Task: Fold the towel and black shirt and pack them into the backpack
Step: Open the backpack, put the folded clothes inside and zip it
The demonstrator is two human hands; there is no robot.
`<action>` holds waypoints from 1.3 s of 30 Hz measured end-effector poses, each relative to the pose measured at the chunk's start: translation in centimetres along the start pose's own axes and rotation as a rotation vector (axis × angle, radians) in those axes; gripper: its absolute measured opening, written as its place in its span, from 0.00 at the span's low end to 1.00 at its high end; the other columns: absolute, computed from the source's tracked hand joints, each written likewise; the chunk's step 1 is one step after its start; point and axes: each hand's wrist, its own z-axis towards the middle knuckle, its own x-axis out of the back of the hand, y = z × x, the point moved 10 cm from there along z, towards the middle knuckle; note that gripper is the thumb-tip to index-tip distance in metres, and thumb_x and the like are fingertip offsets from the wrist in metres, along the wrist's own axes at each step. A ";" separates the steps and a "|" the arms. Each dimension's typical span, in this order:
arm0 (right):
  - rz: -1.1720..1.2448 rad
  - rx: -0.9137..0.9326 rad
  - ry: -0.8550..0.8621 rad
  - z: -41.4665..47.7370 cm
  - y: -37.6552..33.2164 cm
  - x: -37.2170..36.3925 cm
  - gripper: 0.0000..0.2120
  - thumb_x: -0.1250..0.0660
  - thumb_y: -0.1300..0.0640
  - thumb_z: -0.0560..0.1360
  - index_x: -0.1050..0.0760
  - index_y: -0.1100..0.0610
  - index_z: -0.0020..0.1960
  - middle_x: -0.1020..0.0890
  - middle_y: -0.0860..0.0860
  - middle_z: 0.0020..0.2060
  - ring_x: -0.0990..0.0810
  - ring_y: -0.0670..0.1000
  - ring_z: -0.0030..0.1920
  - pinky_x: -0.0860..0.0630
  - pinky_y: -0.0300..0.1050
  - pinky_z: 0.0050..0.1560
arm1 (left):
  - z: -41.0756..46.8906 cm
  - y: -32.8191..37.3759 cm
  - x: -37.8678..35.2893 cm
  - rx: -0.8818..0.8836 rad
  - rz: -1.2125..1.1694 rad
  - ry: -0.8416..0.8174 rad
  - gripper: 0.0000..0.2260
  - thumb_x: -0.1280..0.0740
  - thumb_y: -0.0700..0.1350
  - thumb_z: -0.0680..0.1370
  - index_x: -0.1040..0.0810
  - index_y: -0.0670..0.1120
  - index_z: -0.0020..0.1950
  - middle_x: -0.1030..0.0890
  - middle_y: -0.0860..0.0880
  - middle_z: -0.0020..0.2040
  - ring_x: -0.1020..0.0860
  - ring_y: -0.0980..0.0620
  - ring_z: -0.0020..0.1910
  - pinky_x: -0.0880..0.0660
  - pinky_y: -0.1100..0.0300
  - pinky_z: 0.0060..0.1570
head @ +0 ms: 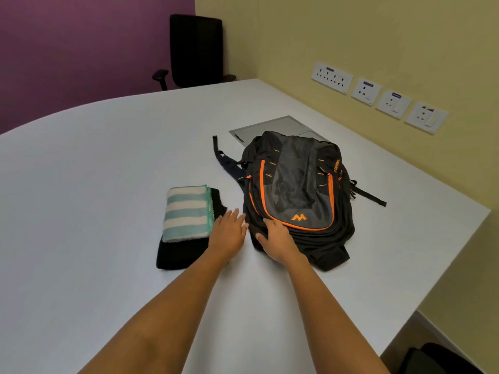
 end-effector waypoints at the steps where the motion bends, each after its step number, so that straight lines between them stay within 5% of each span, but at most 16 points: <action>1: 0.077 0.013 0.031 0.1 -1.5 0.0 0.28 0.41 0.49 0.80 0.43 0.59 0.75 0.38 0.57 0.72 0.40 0.58 0.72 0.39 0.53 0.71 | -0.4 -1.1 1.1 0.032 0.005 0.047 0.21 0.51 0.50 0.84 0.39 0.46 0.75 0.41 0.46 0.77 0.43 0.48 0.76 0.44 0.52 0.72; 7: 0.372 -0.012 0.012 1.2 -9.6 -1.4 0.36 0.39 0.44 0.78 0.49 0.59 0.77 0.42 0.58 0.74 0.44 0.59 0.74 0.42 0.56 0.73 | -2.0 -7.9 5.2 0.192 0.001 0.146 0.21 0.52 0.49 0.84 0.43 0.46 0.76 0.43 0.45 0.77 0.45 0.47 0.76 0.48 0.51 0.74; 14: 0.170 0.082 -0.009 3.0 -15.9 -4.6 0.30 0.46 0.48 0.81 0.53 0.56 0.78 0.48 0.54 0.77 0.47 0.56 0.76 0.45 0.56 0.73 | -2.9 -14.1 5.2 0.276 -0.051 0.136 0.22 0.55 0.50 0.84 0.47 0.46 0.77 0.46 0.46 0.78 0.47 0.48 0.77 0.52 0.52 0.75; 22: 0.085 -0.026 -0.002 6.2 -14.1 -9.1 0.28 0.55 0.45 0.82 0.61 0.51 0.78 0.58 0.51 0.77 0.58 0.55 0.77 0.56 0.54 0.75 | -1.6 -17.3 1.8 0.323 -0.200 0.099 0.24 0.54 0.53 0.83 0.53 0.50 0.78 0.53 0.49 0.79 0.49 0.49 0.77 0.50 0.51 0.75; 28: 0.453 -0.351 -0.008 7.6 -10.6 -10.8 0.49 0.41 0.33 0.73 0.66 0.58 0.77 0.55 0.58 0.77 0.54 0.58 0.77 0.53 0.56 0.74 | -0.9 -18.3 0.3 0.336 -0.270 0.167 0.24 0.51 0.53 0.83 0.53 0.53 0.78 0.54 0.50 0.79 0.48 0.48 0.77 0.48 0.49 0.75; 33: 0.503 -0.466 -0.066 8.8 -9.1 -10.9 0.54 0.31 0.31 0.65 0.48 0.64 0.75 0.37 0.60 0.71 0.39 0.59 0.71 0.40 0.51 0.71 | -0.5 -18.5 -0.3 0.333 -0.284 0.179 0.25 0.51 0.54 0.83 0.54 0.53 0.78 0.54 0.50 0.79 0.48 0.48 0.77 0.48 0.49 0.75; 37: 0.750 -0.501 -0.151 11.4 -7.1 -13.4 0.65 0.23 0.28 0.39 0.34 0.61 0.68 0.23 0.57 0.61 0.23 0.55 0.59 0.23 0.51 0.58 | -0.5 -18.5 -0.4 0.314 -0.300 0.178 0.25 0.51 0.53 0.83 0.55 0.54 0.78 0.55 0.50 0.79 0.50 0.49 0.77 0.49 0.50 0.75; 39: 0.874 -0.515 -0.219 10.6 -8.1 -12.5 0.57 0.17 0.38 0.45 0.31 0.63 0.66 0.21 0.58 0.59 0.21 0.55 0.56 0.21 0.49 0.55 | -0.5 -18.6 -0.5 0.305 -0.314 0.186 0.24 0.51 0.53 0.83 0.54 0.54 0.78 0.54 0.50 0.79 0.49 0.48 0.77 0.48 0.50 0.75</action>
